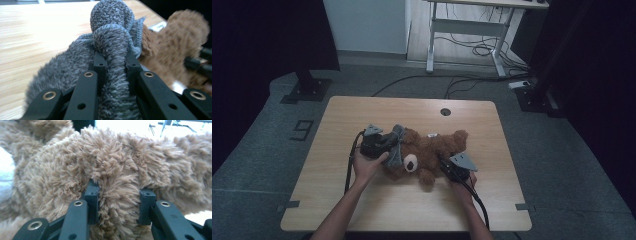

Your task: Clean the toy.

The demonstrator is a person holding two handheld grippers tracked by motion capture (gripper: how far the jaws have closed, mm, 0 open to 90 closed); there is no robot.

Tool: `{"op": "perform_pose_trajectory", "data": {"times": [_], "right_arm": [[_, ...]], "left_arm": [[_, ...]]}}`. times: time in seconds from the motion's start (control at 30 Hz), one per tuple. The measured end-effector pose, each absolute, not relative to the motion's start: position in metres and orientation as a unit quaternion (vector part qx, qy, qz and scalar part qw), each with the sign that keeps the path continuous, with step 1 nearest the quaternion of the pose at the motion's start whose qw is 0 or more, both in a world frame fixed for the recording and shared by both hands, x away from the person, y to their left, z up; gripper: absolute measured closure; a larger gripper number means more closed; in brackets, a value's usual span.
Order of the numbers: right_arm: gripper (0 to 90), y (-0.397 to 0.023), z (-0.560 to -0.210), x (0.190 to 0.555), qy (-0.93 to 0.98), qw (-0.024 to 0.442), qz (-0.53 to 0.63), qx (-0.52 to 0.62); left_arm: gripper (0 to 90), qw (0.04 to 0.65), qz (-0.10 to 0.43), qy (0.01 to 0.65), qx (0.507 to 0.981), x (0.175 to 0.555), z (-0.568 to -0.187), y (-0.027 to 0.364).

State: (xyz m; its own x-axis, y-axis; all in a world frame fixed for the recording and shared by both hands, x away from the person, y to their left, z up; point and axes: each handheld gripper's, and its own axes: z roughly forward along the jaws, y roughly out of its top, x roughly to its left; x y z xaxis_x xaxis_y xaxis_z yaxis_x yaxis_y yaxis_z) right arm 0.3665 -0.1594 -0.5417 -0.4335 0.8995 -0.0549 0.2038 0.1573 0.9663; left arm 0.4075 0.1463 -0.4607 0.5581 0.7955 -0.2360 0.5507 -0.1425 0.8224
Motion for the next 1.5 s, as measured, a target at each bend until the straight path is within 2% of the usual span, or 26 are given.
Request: {"op": "perform_pose_trajectory", "data": {"times": [0.27, 0.4, 0.53, 0.63, 0.87, 1.07, 1.17, 1.37, 1.5], "right_arm": [[58.0, -0.175, -0.542, 0.346, 0.704, 0.296, 0.531, 0.368], [50.1, -0.183, -0.541, 0.335, 0.709, 0.273, 0.542, 0.359], [37.3, -0.188, -0.537, 0.328, 0.718, 0.261, 0.537, 0.358], [28.9, -0.193, -0.53, 0.322, 0.725, 0.255, 0.527, 0.363], [17.5, -0.219, -0.487, 0.313, 0.691, 0.272, 0.55, 0.382], [13.9, -0.217, -0.435, 0.325, 0.699, 0.28, 0.553, 0.356], [13.9, -0.206, -0.426, 0.338, 0.712, 0.267, 0.548, 0.35], [15.5, -0.196, -0.458, 0.348, 0.776, 0.19, 0.491, 0.347], [18.8, -0.2, -0.485, 0.335, 0.78, 0.184, 0.486, 0.349]], "left_arm": [[76.2, 0.474, 0.115, 0.431, 0.759, 0.401, -0.457, 0.131], [77.0, 0.479, 0.115, 0.424, 0.76, 0.396, -0.463, 0.13], [78.3, 0.478, 0.151, 0.393, 0.771, 0.372, -0.477, 0.126], [78.6, 0.49, 0.143, 0.392, 0.765, 0.363, -0.481, 0.132], [78.8, 0.505, 0.143, 0.38, 0.762, 0.343, -0.487, 0.136], [78.9, 0.514, 0.138, 0.371, 0.761, 0.327, -0.49, 0.138], [78.9, 0.516, 0.137, 0.366, 0.762, 0.321, -0.492, 0.14], [78.8, 0.523, 0.127, 0.366, 0.759, 0.317, -0.493, 0.145], [78.8, 0.524, 0.127, 0.363, 0.76, 0.314, -0.493, 0.145]]}}
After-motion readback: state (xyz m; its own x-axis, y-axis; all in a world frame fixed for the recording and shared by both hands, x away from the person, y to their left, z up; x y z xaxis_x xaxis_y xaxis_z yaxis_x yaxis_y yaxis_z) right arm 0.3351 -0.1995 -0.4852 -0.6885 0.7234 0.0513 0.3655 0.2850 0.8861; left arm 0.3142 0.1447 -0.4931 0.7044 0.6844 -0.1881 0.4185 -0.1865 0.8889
